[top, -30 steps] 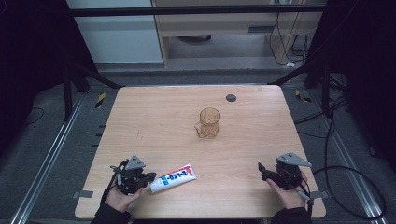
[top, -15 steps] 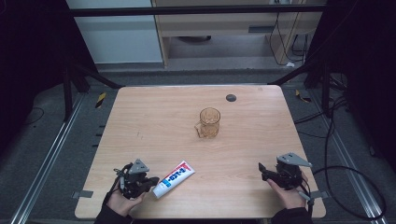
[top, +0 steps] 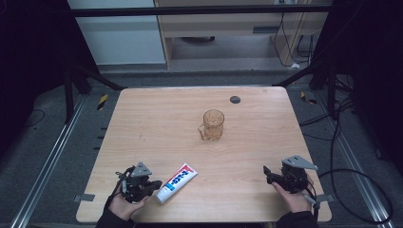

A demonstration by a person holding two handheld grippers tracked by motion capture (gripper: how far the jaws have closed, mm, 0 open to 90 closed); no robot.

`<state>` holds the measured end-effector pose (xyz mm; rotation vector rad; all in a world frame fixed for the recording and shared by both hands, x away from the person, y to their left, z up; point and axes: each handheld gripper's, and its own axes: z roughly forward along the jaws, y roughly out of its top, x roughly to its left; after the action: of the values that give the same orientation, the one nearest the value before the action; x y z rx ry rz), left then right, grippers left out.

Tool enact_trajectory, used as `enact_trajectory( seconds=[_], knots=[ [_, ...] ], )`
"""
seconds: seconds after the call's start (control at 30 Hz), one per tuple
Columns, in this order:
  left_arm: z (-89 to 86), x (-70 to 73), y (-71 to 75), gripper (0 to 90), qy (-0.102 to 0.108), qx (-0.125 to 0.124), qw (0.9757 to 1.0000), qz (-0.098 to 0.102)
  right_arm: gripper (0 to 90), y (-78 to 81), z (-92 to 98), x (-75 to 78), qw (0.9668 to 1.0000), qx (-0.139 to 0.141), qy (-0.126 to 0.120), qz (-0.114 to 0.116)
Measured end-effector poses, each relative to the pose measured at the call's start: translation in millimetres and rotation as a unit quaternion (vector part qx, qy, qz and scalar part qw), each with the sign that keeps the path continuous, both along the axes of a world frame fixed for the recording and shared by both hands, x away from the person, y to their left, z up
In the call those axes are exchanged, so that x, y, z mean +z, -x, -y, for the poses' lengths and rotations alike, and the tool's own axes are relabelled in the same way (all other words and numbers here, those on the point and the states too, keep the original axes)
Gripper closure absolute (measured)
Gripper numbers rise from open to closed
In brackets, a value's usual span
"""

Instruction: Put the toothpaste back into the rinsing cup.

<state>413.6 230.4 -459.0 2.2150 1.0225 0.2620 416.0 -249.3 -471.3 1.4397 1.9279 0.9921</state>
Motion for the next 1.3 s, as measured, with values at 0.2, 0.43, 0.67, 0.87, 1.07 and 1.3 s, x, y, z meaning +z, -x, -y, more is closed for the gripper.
enact_trajectory(
  seconds=[0.2, 0.43, 0.67, 0.87, 1.07, 1.3],
  knots=[
    [-11.3, 20.9, -4.9, 67.2, 0.019, 0.026, 0.9993, 0.019, 23.9, -1.6, -0.3, -0.4, 1.0000, -0.001, -0.002, -0.002],
    [-12.4, 36.4, -8.5, 51.3, 0.021, 0.031, 0.9988, 0.030, 23.2, -1.4, 0.2, -0.7, 1.0000, -0.003, -0.001, -0.003],
    [-1.6, 44.3, -15.0, 42.2, 0.002, 0.016, 0.9993, 0.033, 22.8, -1.4, 0.4, -0.8, 1.0000, -0.005, 0.000, -0.003],
    [10.6, 49.5, -21.1, 38.6, -0.013, 0.004, 0.9992, 0.039, 22.8, -1.2, 0.4, -1.2, 1.0000, -0.005, -0.001, -0.006],
    [26.1, 54.5, -26.1, 36.0, -0.020, -0.012, 0.9991, 0.035, 22.7, -1.3, 1.0, -1.7, 1.0000, -0.006, 0.001, -0.006],
    [47.6, 55.4, -34.4, 34.2, -0.028, -0.028, 0.9989, 0.024, 22.6, -1.7, 1.2, -2.0, 0.9999, -0.006, 0.002, -0.008]
  ],
)
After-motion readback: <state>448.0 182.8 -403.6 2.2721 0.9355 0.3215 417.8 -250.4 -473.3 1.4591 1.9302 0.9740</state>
